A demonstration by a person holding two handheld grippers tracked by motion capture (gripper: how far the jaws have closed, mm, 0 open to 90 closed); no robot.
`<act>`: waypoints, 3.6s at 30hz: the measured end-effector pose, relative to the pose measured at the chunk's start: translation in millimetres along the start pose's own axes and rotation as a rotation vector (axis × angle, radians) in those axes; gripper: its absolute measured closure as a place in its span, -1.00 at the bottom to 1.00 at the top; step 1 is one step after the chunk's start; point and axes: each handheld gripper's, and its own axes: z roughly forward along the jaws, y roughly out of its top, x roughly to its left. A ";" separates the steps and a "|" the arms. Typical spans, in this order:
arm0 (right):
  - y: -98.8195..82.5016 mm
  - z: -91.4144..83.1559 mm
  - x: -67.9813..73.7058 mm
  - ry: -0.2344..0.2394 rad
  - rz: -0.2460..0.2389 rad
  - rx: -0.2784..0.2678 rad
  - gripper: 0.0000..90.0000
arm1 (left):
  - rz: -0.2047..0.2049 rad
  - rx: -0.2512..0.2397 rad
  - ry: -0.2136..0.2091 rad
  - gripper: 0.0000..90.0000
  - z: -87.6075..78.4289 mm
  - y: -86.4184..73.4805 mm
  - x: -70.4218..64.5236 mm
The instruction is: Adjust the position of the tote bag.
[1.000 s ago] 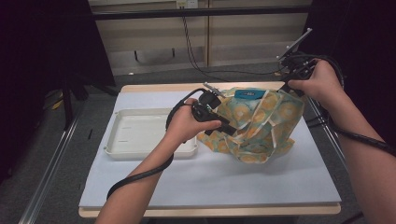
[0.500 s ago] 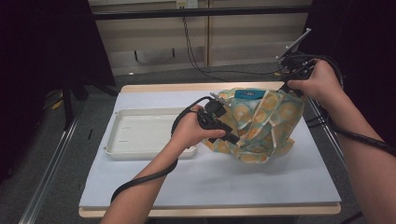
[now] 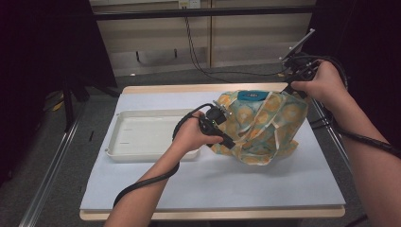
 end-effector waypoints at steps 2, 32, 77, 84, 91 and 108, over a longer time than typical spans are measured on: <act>-0.2 -0.6 -1.1 0.000 -0.001 0.003 0.96 | -0.027 0.002 -0.010 0.91 -1.8 -0.2 -0.5; 3.9 -26.8 9.3 0.030 -0.024 -0.069 0.06 | -0.101 -0.120 0.064 1.00 -85.3 23.8 -2.8; 10.8 -32.1 -0.6 0.075 0.021 -0.077 0.84 | -0.163 -0.316 0.170 1.00 -141.3 31.3 21.8; 13.6 -35.1 4.2 0.066 0.017 -0.103 0.16 | -0.187 -0.318 0.193 1.00 -140.4 31.1 25.0; 19.9 -37.2 19.0 0.102 -0.024 -0.113 -0.14 | -0.192 -0.315 0.209 1.00 -137.2 32.7 26.6; 13.3 -22.7 22.1 0.070 -0.094 -0.013 0.80 | -0.209 -0.336 0.252 1.00 -141.6 32.0 32.1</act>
